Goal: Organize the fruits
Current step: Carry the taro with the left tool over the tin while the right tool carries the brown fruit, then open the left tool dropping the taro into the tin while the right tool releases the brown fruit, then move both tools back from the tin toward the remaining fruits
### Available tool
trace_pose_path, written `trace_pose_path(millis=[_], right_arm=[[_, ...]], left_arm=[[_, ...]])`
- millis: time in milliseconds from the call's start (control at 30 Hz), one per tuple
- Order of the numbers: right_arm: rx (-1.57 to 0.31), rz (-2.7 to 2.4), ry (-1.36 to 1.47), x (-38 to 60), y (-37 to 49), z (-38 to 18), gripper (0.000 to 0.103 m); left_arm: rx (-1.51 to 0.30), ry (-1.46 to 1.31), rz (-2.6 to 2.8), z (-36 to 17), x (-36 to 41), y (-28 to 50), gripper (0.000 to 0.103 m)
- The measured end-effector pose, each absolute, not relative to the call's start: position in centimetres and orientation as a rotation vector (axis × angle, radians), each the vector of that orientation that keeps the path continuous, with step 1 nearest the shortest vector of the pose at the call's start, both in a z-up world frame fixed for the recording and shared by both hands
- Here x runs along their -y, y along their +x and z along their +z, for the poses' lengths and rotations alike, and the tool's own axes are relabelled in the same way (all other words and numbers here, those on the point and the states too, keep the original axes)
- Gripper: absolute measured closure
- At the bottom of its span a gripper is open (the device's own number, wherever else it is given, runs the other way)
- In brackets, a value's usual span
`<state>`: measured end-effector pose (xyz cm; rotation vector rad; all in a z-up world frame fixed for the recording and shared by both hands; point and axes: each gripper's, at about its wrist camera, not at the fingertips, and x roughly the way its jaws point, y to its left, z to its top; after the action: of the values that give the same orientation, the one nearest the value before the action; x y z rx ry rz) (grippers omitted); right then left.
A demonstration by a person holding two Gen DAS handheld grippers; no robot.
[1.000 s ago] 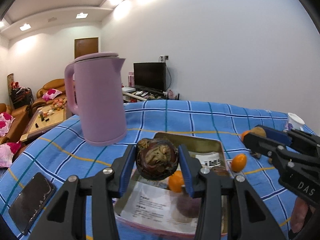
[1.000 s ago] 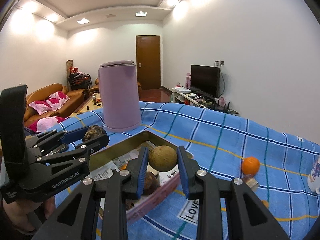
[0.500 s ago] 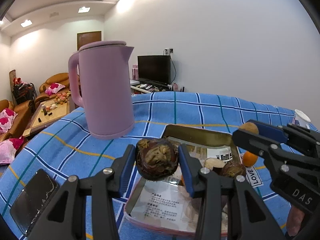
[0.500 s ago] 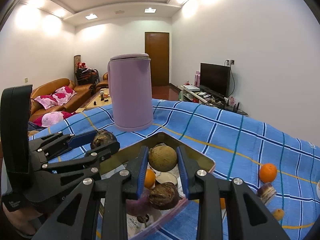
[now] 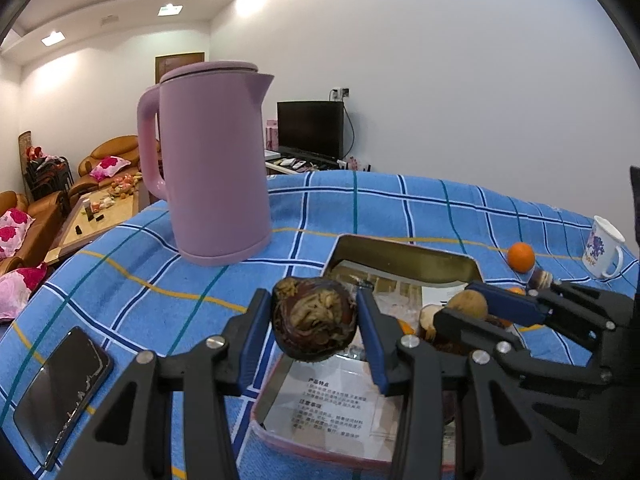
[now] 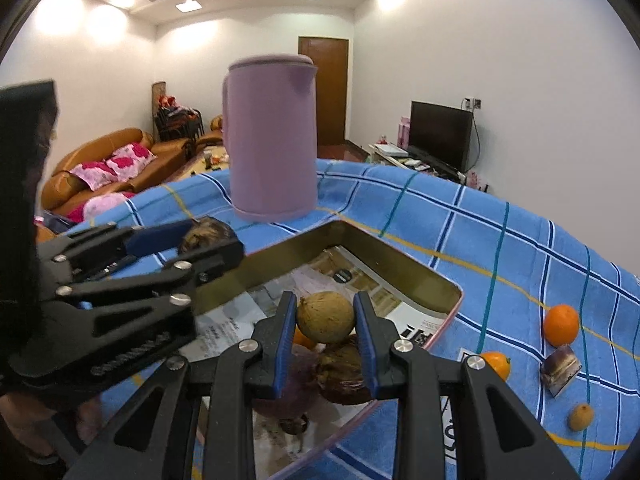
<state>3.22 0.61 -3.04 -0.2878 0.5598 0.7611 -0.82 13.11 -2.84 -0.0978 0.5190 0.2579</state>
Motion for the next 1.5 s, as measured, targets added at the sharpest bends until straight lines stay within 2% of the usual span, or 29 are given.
trace_pose_path(millis=[500, 633, 733, 800, 867, 933, 1133, 1500], right_arm=[[-0.567, 0.753, -0.307, -1.1, 4.1, -3.7, 0.070], [-0.558, 0.772, -0.244, 0.2, 4.1, -3.3, 0.046], [-0.532, 0.773, -0.207, 1.4, 3.8, -3.0, 0.045], [-0.525, 0.764, -0.193, 2.0, 3.7, -2.9, 0.045], [-0.525, 0.758, -0.166, 2.6, 3.9, -2.8, 0.045], [-0.527, 0.744, -0.164, 2.8, 4.0, -2.8, 0.045], [-0.509, 0.630, -0.163, 4.7, 4.5, -1.9, 0.044], [-0.550, 0.378, -0.077, 14.0, 7.8, -0.9, 0.044]], left_arm=[[-0.566, -0.116, 0.240, -3.8, -13.4, 0.1, 0.056], [-0.567, -0.116, 0.239, -3.9, -13.4, 0.1, 0.056], [-0.571, -0.118, 0.237, -4.0, -13.4, 0.1, 0.056], [-0.573, -0.111, 0.228, -4.0, -13.2, 0.1, 0.045], [-0.568, -0.100, 0.244, -3.9, -12.8, 0.0, 0.024], [-0.554, -0.104, 0.239, -3.7, -12.4, -0.3, 0.018], [-0.524, -0.095, 0.248, -2.4, -11.8, -0.7, 0.013], [-0.485, -0.080, 0.245, -0.2, -10.4, -0.3, 0.009]])
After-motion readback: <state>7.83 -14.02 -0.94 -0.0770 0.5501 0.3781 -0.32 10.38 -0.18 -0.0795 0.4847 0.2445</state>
